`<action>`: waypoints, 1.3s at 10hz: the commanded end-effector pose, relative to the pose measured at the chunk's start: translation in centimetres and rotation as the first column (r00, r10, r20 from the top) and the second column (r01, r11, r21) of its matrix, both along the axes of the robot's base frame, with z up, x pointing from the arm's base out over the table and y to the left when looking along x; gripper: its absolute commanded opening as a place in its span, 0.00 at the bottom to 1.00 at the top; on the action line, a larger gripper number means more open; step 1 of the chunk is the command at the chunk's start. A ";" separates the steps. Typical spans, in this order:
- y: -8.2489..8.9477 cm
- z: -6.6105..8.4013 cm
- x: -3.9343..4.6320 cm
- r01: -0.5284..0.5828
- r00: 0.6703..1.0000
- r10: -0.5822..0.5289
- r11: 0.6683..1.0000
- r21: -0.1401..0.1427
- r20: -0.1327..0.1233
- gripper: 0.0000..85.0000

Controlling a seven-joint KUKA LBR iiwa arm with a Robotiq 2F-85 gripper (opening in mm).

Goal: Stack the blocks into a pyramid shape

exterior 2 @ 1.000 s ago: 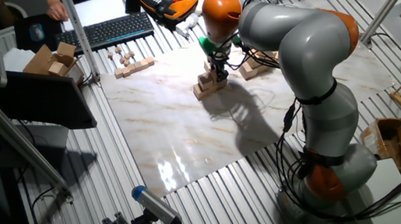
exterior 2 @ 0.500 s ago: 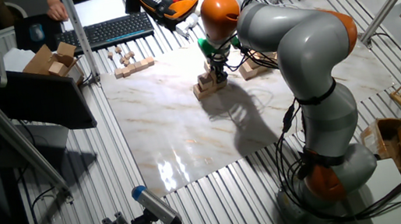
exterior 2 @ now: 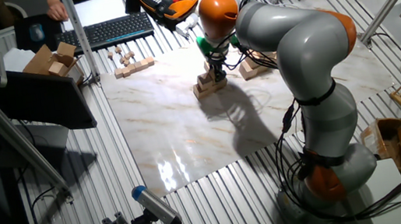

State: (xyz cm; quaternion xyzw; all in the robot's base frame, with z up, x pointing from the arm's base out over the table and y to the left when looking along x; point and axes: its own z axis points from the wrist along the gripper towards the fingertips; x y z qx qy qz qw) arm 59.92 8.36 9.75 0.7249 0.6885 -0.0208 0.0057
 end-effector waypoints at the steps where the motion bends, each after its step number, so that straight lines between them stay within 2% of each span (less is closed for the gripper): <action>1: 0.0 0.0 -0.01 0.001 1.000 -0.001 1.000 -0.001 0.000 0.80; 5: -0.1 0.2 0.04 -0.010 1.000 0.010 1.000 -0.006 -0.002 0.80; 7: -0.3 1.1 0.32 -0.020 1.000 0.021 1.000 0.018 -0.013 0.80; 9: 0.2 2.2 0.67 -0.023 0.999 0.023 1.000 0.012 -0.022 0.80; 11: 0.6 2.8 0.79 -0.045 0.999 0.045 0.999 0.002 -0.020 0.80; 12: 0.5 3.2 0.87 -0.081 0.996 0.082 0.997 0.007 -0.021 0.80; 13: 0.4 3.8 0.99 -0.118 0.993 0.118 0.993 0.023 -0.021 0.80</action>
